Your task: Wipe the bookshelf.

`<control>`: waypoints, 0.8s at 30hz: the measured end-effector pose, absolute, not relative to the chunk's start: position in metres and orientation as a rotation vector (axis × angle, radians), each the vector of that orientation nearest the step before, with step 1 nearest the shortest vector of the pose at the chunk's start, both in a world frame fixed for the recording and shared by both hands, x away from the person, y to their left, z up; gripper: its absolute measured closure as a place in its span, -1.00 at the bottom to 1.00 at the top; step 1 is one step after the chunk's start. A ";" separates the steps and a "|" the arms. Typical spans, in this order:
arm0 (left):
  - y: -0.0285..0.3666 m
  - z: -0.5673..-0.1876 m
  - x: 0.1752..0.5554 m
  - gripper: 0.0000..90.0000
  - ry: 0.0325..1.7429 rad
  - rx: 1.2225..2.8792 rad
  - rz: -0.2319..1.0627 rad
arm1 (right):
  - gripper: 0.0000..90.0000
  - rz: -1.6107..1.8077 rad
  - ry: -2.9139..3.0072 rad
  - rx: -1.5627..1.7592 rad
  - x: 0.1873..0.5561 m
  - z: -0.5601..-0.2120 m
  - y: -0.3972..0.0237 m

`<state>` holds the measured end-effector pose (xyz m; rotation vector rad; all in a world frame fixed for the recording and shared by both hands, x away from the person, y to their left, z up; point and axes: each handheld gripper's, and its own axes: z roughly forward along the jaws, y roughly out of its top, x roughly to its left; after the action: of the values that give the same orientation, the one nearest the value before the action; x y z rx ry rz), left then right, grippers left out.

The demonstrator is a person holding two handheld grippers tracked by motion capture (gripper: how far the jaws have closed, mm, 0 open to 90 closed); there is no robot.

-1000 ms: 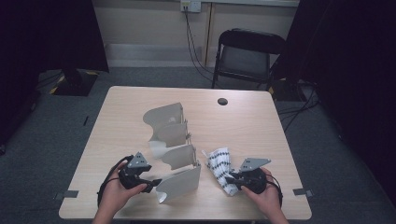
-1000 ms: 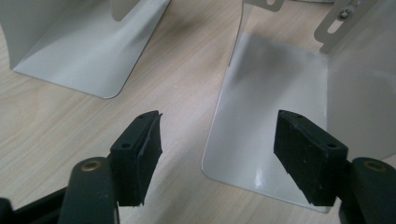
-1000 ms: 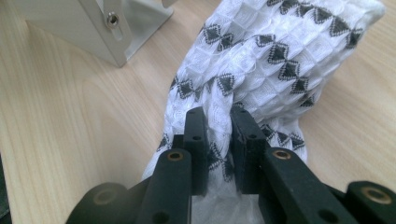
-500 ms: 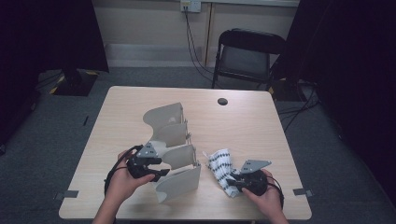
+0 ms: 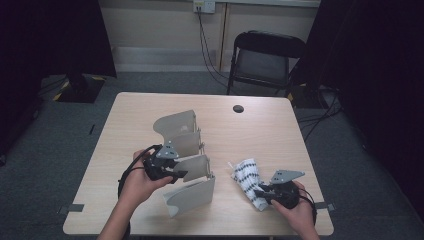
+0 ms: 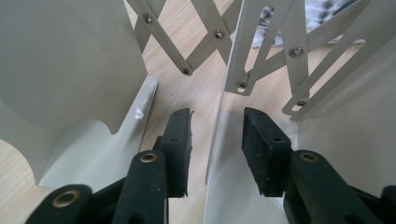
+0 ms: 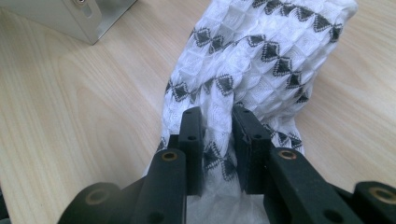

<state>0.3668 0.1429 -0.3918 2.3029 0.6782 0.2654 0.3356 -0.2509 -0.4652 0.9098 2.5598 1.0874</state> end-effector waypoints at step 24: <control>0.121 -0.389 0.381 0.88 0.599 2.376 0.246 | -0.27 1.034 2.546 0.984 0.350 -0.481 -0.235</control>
<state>0.3807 0.1208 -0.3892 2.3759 0.5988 0.2465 0.3503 -0.2347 -0.4810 0.9842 2.5455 1.0337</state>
